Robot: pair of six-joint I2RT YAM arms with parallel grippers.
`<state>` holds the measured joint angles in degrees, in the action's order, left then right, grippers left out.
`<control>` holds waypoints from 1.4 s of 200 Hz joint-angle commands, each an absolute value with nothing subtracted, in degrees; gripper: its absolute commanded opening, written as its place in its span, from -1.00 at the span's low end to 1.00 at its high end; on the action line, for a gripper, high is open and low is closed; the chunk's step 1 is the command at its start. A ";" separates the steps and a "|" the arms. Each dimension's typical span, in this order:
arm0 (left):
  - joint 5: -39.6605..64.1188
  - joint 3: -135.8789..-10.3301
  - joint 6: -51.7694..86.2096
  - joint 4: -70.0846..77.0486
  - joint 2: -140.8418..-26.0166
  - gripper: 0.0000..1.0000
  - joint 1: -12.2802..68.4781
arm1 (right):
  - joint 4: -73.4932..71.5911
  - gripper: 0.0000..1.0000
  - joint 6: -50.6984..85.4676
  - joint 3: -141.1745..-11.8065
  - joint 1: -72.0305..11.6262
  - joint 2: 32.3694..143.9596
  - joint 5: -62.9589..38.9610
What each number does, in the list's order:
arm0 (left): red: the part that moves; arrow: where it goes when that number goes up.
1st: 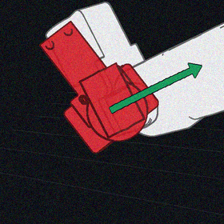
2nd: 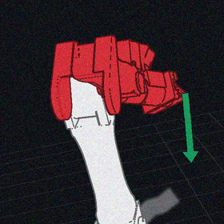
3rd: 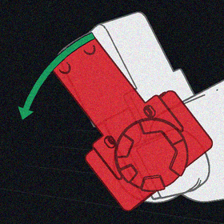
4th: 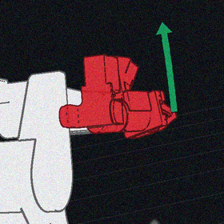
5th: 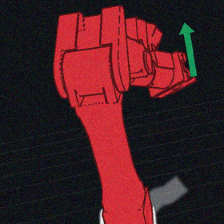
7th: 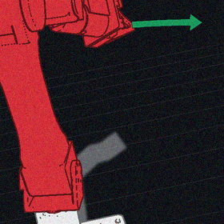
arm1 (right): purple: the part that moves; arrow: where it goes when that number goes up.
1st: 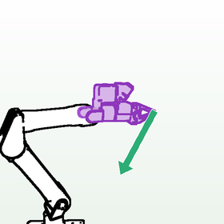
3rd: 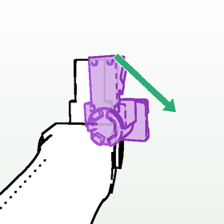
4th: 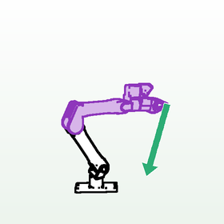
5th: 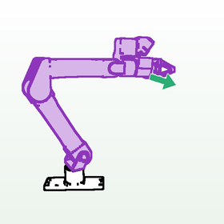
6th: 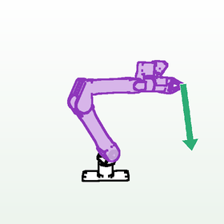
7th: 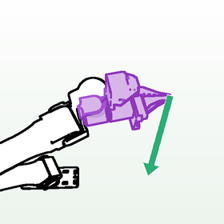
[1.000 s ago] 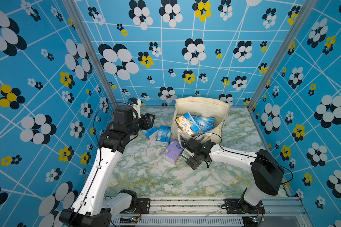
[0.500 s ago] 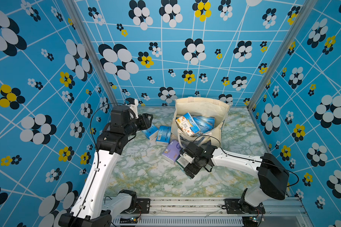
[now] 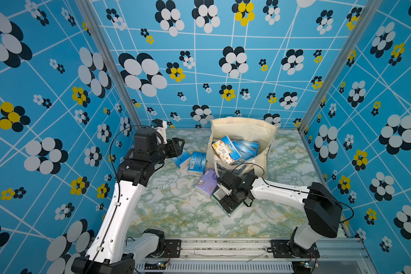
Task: Put tissues into the canvas bag
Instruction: Pick up the pack of facial tissues from the center of the board, then place the pack of facial tissues in the canvas bag.
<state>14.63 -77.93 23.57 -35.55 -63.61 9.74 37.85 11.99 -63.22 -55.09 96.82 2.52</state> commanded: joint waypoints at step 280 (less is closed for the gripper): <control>17.57 -90.61 21.04 -40.88 -76.62 0.22 14.03 | 57.82 0.28 6.27 -115.21 -37.36 87.81 2.42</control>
<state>17.58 -87.72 22.63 -38.20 -74.24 13.15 52.10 8.08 -110.89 -39.51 83.35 -11.92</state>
